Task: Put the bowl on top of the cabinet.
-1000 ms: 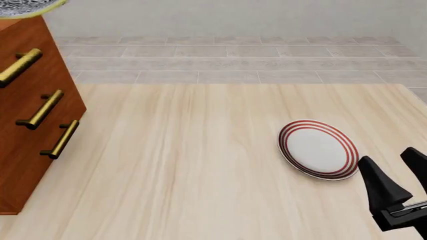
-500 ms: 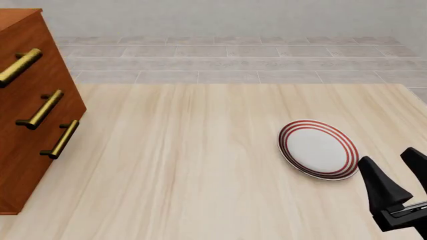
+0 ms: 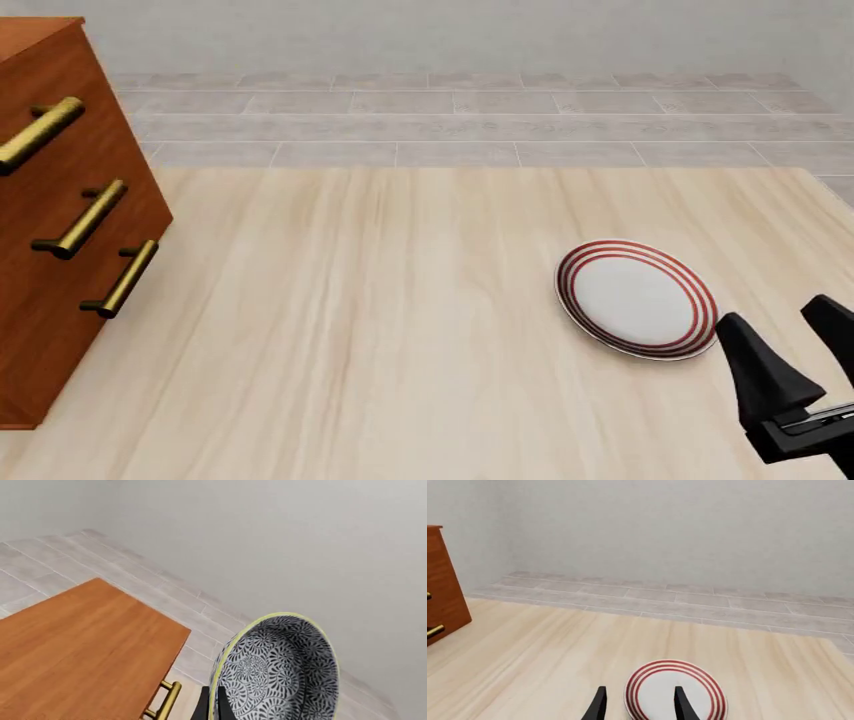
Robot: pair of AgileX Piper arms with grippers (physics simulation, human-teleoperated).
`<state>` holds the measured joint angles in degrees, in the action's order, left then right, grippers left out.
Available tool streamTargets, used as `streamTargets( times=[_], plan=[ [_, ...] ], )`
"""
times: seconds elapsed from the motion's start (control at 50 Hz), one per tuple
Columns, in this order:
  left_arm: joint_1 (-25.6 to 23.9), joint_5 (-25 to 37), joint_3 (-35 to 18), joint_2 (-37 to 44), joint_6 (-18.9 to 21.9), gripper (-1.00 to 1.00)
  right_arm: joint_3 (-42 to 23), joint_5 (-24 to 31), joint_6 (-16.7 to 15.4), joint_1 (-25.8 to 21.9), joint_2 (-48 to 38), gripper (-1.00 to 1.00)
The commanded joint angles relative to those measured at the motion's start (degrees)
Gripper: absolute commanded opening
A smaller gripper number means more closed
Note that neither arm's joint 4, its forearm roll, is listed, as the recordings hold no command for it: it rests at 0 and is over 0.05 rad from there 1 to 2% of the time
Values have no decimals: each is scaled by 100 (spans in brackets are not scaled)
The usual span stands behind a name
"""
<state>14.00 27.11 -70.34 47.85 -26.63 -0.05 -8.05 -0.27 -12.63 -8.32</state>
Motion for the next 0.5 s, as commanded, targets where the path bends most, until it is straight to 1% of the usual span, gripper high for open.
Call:
streamTargets(
  times=[0.02,0.06,0.08,0.24,0.42,0.5],
  plan=[
    [413,-55,-52,126,-6,-100,0,2,0,-1,3,100],
    [496,-97,-58,132,0,-100,0,0,0,-1,-1,100],
    [562,-80,-76,168,95,-100,0,1,0,1,1,100],
    [902,-289,62,239,5,-100,0,1,-1,0,1,100],
    [1304,-531,197,414,43,-100,0,1,0,0,1,100],
    [1391,-609,260,463,42,-100,0,0,0,-2,0,100]
  ],
)
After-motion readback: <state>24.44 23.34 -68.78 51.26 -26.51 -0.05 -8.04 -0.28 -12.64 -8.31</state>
